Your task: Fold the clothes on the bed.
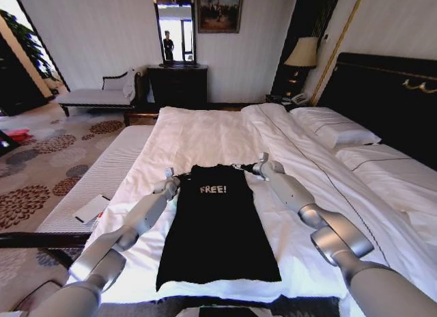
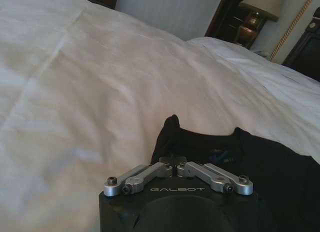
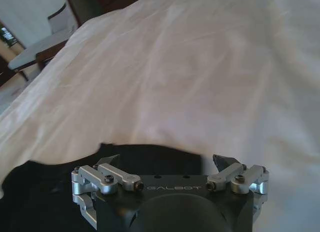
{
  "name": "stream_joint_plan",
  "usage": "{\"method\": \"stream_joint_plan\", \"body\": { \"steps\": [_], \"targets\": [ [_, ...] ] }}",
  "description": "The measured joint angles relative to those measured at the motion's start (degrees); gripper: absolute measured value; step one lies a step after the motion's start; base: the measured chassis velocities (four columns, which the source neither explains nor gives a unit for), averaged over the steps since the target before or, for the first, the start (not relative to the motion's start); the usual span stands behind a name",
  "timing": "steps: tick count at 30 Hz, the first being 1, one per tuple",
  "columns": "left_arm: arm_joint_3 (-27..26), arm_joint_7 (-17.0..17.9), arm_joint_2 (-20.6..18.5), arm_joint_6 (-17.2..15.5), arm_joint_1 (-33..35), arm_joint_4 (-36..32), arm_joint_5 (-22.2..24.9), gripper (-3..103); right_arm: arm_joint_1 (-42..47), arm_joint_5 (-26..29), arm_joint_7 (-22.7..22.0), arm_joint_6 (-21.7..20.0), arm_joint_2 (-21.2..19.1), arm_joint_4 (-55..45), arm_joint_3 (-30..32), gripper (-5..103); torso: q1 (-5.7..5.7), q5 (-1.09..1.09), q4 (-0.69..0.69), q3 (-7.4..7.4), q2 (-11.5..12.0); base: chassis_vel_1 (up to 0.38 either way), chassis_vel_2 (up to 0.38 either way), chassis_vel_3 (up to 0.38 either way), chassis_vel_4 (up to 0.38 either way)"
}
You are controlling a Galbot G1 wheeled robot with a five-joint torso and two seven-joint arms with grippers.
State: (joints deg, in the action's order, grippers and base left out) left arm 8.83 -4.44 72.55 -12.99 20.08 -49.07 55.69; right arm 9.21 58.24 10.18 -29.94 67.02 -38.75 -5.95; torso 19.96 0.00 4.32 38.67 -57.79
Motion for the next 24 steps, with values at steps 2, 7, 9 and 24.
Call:
{"method": "stream_joint_plan", "body": {
  "steps": [2,7,9,24],
  "targets": [
    [0.5,0.0,0.2,0.0,0.0,0.0,0.0,0,0.0,-0.5,0.4,0.4,-0.2,0.8,0.4,100,0.00,0.00,-0.01,0.00,0.0,0.000,0.000,0.000,0.000],
    [2.4,-0.2,1.4,0.1,-0.8,0.4,0.3,0,0.3,-2.7,1.7,1.7,0.7,3.8,2.9,100,-0.01,-0.01,0.02,0.00,0.0,0.000,0.000,0.000,0.000],
    [3.2,-0.2,1.8,0.1,-1.4,0.7,0.6,0,0.3,-3.8,2.4,2.3,1.7,5.1,3.9,100,-0.01,-0.01,-0.01,0.00,0.0,0.000,0.000,0.000,0.000],
    [3.8,-0.1,2.5,0.1,-2.2,1.0,1.9,0,-0.5,-6.7,4.0,3.9,5.8,8.6,6.2,100,-0.01,0.01,-0.03,0.00,0.0,0.000,0.000,0.000,0.000]
  ]
}}
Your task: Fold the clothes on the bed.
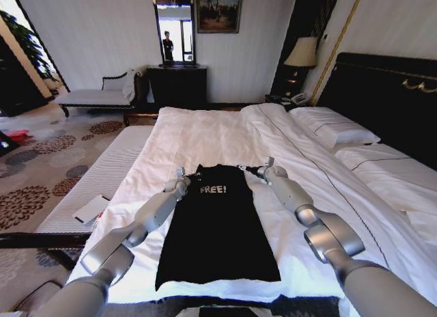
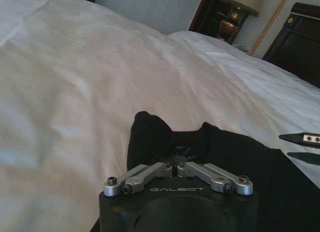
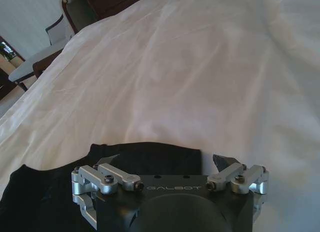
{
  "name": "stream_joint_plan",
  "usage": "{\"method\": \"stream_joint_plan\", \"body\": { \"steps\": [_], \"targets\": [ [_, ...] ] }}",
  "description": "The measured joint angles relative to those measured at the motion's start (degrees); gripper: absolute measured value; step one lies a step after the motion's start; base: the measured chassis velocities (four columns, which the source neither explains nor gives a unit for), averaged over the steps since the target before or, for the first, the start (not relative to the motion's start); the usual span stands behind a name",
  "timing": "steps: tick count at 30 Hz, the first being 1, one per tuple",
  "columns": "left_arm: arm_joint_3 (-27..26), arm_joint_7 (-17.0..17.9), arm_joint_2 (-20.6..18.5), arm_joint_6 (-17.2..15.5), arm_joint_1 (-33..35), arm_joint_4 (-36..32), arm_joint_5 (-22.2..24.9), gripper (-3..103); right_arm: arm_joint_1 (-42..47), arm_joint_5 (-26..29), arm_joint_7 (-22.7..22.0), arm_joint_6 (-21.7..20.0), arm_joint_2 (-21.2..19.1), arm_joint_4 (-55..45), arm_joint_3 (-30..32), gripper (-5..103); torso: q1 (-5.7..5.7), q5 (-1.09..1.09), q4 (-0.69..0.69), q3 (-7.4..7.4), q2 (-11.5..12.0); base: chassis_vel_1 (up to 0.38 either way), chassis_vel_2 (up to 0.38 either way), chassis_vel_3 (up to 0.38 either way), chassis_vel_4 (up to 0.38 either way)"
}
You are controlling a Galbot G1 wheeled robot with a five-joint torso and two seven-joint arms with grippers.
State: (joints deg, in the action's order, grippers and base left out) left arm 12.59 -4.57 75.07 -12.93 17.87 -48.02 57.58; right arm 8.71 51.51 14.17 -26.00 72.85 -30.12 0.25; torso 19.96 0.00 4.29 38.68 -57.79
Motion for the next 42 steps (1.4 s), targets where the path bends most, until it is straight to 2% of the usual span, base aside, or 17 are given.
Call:
{"method": "stream_joint_plan", "body": {
  "steps": [18,23,25,26,27,28,30,31,34,36,39,42],
  "targets": [
    [-0.6,0.1,-0.7,0.0,0.2,-1.2,0.9,0,-1.0,-4.3,1.1,1.0,2.2,3.1,0.2,100,0.00,0.00,0.02,0.00,0.0,0.000,0.000,0.000,0.000],
    [-0.8,0.1,-1.2,0.0,0.4,-1.6,1.2,0,-1.2,-4.7,1.2,1.5,2.5,3.7,-0.1,82,0.00,0.00,0.01,0.00,0.0,0.000,0.000,0.000,0.000],
    [-0.9,0.1,-1.4,0.0,0.5,-1.6,1.3,0,-1.2,-4.9,1.3,1.6,2.5,3.8,-0.2,82,0.00,0.00,0.02,0.00,0.0,0.000,0.000,0.000,0.000],
    [-0.9,0.1,-1.6,0.0,0.6,-1.6,1.3,0,-1.2,-4.9,1.3,1.6,2.5,3.8,-0.4,71,0.00,0.00,0.02,0.00,0.0,0.000,0.000,0.000,0.000],
    [-1.0,0.1,-1.6,0.0,0.6,-1.6,1.3,0,-1.2,-5.0,1.3,1.7,2.5,3.8,-0.5,65,0.00,0.00,0.02,0.00,0.0,0.000,0.000,0.000,0.000],
    [-1.0,0.1,-1.6,0.0,0.6,-1.6,1.3,0,-1.2,-5.0,1.3,1.7,2.5,3.8,-0.5,65,0.00,0.00,0.02,0.00,0.0,0.000,0.000,0.000,0.000],
    [-1.0,0.1,-1.7,0.0,0.7,-1.6,1.3,0,-1.1,-5.0,1.3,1.8,2.6,3.8,-0.7,54,0.00,0.00,0.02,0.00,0.0,0.000,0.000,0.000,0.000],
    [-1.0,0.1,-1.7,0.0,0.7,-1.6,1.3,0,-1.1,-5.0,1.3,1.8,2.6,3.8,-0.7,54,0.00,0.00,0.02,0.00,0.0,0.000,0.000,0.000,0.000],
    [-1.2,0.1,-1.8,0.0,0.7,-1.6,1.3,0,-0.8,-5.0,1.3,2.0,2.5,3.8,-1.1,38,0.00,0.00,0.02,0.00,0.0,0.000,0.000,0.000,0.000],
    [-1.3,0.1,-1.8,0.0,0.7,-1.6,1.3,0,-0.7,-5.0,1.3,2.0,2.4,3.7,-1.2,38,0.00,-0.01,0.02,0.00,0.0,0.000,0.000,0.000,0.000],
    [-1.3,0.1,-2.0,0.0,0.7,-1.6,1.4,0,-0.4,-5.0,1.2,2.1,2.2,3.3,-1.5,22,0.00,-0.01,0.02,0.00,0.0,0.000,0.000,0.000,0.000],
    [-1.5,0.2,-2.1,0.0,0.7,-1.8,1.4,0,-0.3,-4.9,1.1,2.1,2.1,3.1,-1.8,17,0.00,-0.01,0.02,0.00,0.0,0.000,0.000,0.000,0.000]
  ]
}}
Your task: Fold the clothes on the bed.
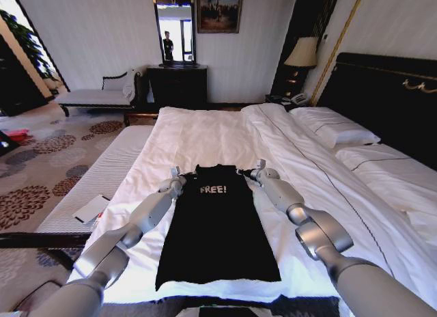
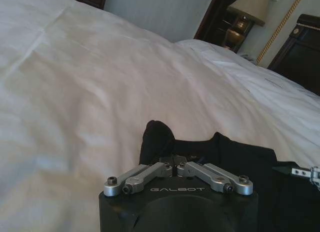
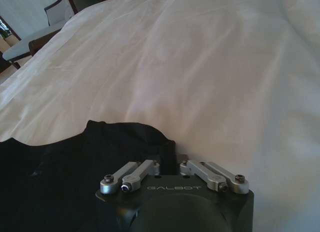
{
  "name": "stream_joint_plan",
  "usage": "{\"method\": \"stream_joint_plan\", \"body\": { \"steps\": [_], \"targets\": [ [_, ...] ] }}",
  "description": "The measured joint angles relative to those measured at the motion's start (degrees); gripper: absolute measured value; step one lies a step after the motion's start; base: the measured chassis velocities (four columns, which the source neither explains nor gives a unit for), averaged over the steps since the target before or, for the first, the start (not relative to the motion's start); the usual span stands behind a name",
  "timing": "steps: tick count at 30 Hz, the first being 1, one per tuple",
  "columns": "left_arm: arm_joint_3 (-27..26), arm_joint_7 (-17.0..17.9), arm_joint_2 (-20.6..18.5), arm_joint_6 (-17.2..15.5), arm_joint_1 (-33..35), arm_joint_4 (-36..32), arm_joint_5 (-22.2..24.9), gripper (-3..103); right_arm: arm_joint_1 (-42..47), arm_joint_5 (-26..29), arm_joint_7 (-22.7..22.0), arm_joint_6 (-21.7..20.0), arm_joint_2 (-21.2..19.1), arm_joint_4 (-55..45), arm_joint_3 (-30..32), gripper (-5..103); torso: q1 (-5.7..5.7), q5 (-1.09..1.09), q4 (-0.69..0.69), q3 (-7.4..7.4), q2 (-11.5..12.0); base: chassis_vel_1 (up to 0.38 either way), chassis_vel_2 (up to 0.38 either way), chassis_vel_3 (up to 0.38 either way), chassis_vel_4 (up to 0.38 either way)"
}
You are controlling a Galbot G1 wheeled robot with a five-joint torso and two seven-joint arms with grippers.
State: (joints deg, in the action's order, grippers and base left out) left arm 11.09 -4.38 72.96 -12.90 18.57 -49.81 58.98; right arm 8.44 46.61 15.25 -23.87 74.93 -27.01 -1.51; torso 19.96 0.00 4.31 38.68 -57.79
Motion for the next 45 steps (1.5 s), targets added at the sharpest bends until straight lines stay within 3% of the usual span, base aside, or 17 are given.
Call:
{"method": "stream_joint_plan", "body": {
  "steps": [3,6,26,35,45],
  "targets": [
    [-0.4,0.0,-0.2,0.0,0.0,-0.1,0.0,0,0.3,0.7,-0.6,-0.1,-0.3,-0.9,-0.3,3,0.00,0.00,-0.01,0.00,0.0,0.000,0.000,0.000,0.000],
    [-0.6,0.0,-0.5,0.1,0.0,-0.1,0.0,0,0.5,1.4,-1.0,0.0,-0.6,-1.8,-0.6,1,0.00,0.00,0.00,0.00,0.0,0.000,0.000,0.000,0.000],
    [-2.6,-1.1,-3.1,0.2,-6.6,2.0,2.4,0,-2.4,6.2,-3.3,6.0,-2.5,-5.4,-2.5,1,0.00,0.01,-0.01,0.00,0.0,0.000,0.000,0.000,0.000],
    [1.0,-2.8,-3.9,0.2,-13.0,6.2,5.1,0,-6.4,6.6,-2.7,10.7,-0.4,-0.3,-3.8,1,0.01,0.01,0.00,0.00,0.0,0.000,0.000,0.000,0.000],
    [3.5,-3.3,-5.5,0.1,-18.6,7.1,7.1,0,-9.5,7.0,-2.7,12.5,0.3,1.0,-4.6,1,0.02,0.00,0.01,0.00,0.0,0.000,0.000,0.000,0.000]
  ]
}}
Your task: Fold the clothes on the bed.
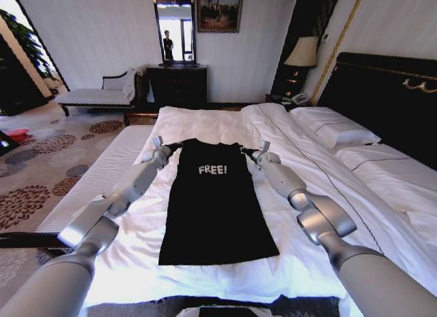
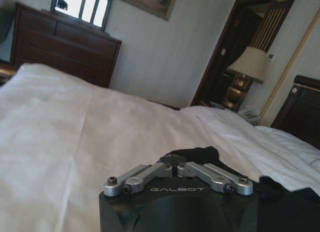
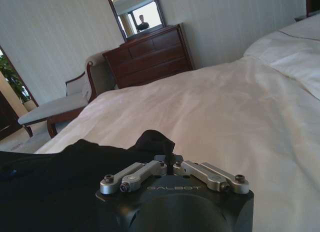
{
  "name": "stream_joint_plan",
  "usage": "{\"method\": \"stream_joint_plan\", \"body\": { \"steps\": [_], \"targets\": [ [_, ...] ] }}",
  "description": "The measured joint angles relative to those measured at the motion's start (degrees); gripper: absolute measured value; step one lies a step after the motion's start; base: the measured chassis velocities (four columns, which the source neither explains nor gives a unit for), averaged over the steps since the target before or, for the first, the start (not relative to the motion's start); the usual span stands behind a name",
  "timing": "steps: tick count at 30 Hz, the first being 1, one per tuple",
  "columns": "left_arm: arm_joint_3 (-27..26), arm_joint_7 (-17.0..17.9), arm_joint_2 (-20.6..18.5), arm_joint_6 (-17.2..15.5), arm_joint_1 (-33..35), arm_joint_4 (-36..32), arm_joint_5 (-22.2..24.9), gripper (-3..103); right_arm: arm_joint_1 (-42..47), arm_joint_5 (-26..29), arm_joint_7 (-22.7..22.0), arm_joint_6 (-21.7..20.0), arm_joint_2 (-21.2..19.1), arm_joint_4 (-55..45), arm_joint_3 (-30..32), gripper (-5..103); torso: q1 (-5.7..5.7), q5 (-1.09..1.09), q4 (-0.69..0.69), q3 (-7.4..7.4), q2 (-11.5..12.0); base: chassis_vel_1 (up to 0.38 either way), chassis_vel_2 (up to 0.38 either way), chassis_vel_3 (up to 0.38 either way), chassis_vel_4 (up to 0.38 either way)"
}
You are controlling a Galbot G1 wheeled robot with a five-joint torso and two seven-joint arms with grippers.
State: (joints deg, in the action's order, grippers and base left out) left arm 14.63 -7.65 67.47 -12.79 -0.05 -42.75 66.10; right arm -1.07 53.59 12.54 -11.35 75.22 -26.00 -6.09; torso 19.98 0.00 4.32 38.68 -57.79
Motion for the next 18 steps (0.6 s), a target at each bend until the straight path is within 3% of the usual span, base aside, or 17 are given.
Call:
{"method": "stream_joint_plan", "body": {
  "steps": [7,18],
  "targets": [
    [0.9,0.2,-2.0,-0.5,-1.1,-1.1,1.9,0,-0.9,0.4,0.0,0.4,0.4,-0.1,-0.8,1,-0.01,0.00,-0.04,-0.01,0.0,0.000,0.000,0.000,0.000],
    [-0.7,2.0,-3.0,-0.4,5.1,-8.1,0.9,0,3.0,1.1,-0.4,1.8,-1.9,-5.5,-1.9,1,-0.01,0.00,-0.01,0.00,0.0,0.000,0.000,0.000,0.000]
  ]
}}
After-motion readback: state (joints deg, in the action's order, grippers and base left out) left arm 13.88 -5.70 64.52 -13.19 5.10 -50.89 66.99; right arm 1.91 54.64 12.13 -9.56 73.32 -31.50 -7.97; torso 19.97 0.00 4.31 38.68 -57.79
